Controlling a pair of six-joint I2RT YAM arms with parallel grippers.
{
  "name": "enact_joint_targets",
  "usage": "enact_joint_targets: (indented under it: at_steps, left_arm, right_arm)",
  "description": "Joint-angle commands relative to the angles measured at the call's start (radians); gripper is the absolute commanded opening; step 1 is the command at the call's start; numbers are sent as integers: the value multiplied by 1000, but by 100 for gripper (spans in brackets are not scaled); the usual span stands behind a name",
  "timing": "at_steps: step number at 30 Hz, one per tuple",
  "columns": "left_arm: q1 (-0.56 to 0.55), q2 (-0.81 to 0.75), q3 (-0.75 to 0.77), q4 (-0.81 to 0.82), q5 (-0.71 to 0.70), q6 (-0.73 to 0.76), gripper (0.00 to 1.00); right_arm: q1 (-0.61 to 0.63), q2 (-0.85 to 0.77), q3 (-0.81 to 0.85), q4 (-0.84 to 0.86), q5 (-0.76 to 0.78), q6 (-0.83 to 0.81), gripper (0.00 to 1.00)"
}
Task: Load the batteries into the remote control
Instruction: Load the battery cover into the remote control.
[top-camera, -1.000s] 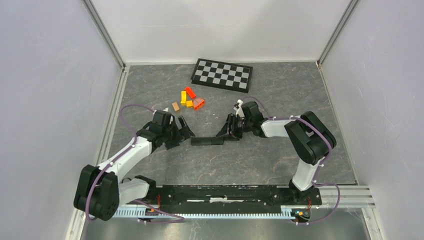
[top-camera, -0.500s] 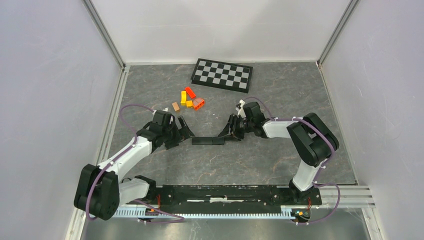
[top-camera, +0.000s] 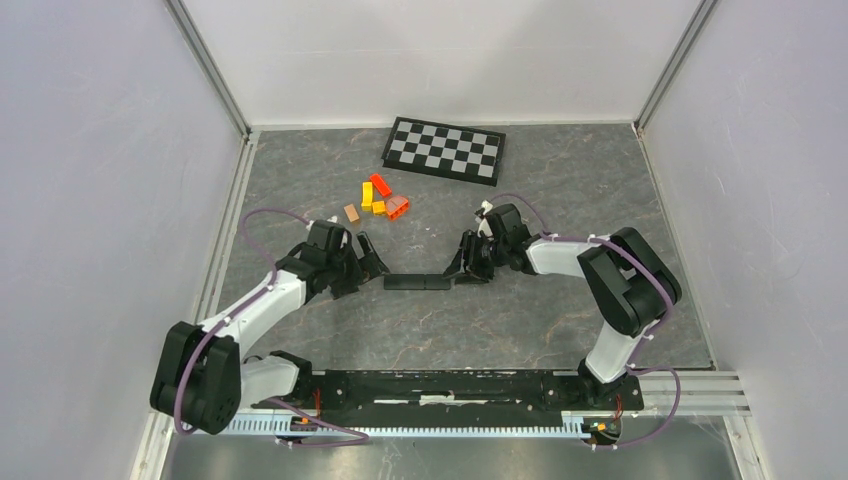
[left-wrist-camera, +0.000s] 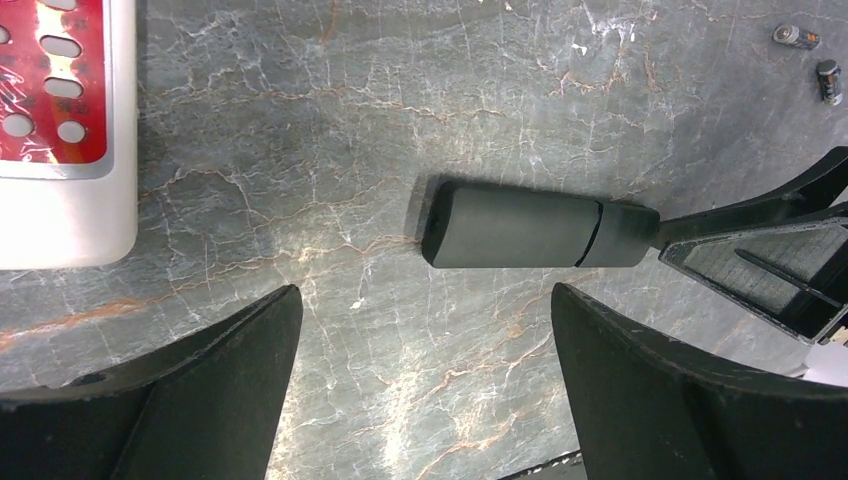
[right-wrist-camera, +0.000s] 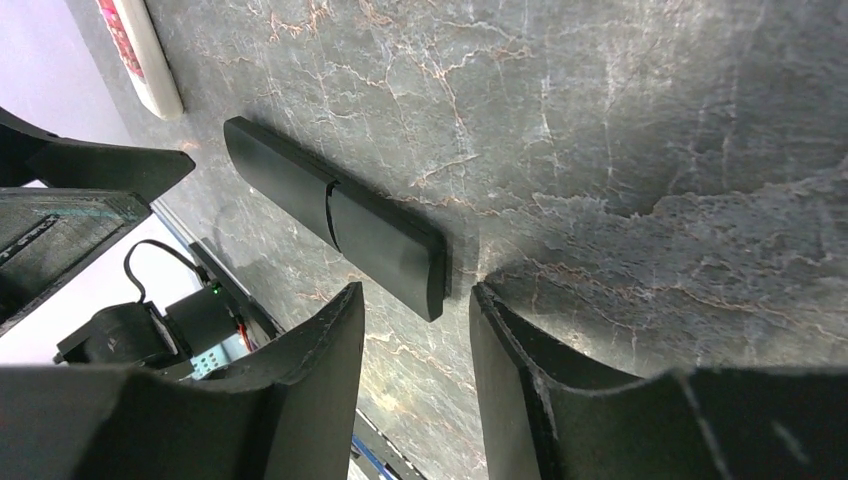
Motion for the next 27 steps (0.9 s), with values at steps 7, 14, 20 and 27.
enact_joint_targets:
  at_steps: [7,14,20,27]
  left_arm:
    - [3,66,-9,137,69,-10,87]
    - [0,123,-16,178,58,-20,79]
    - [-5,195,-37,245,92,-33,71]
    - [-15,257,-52,289,108,-34,64]
  right_arm:
    - [43,-42,15,-14,104,-66,43]
    - [94,-54,22,-47,211,-80,34]
    - [119,-43,29,-90,263,-83,25]
    - [139,-35,41,-133,344,-100,22]
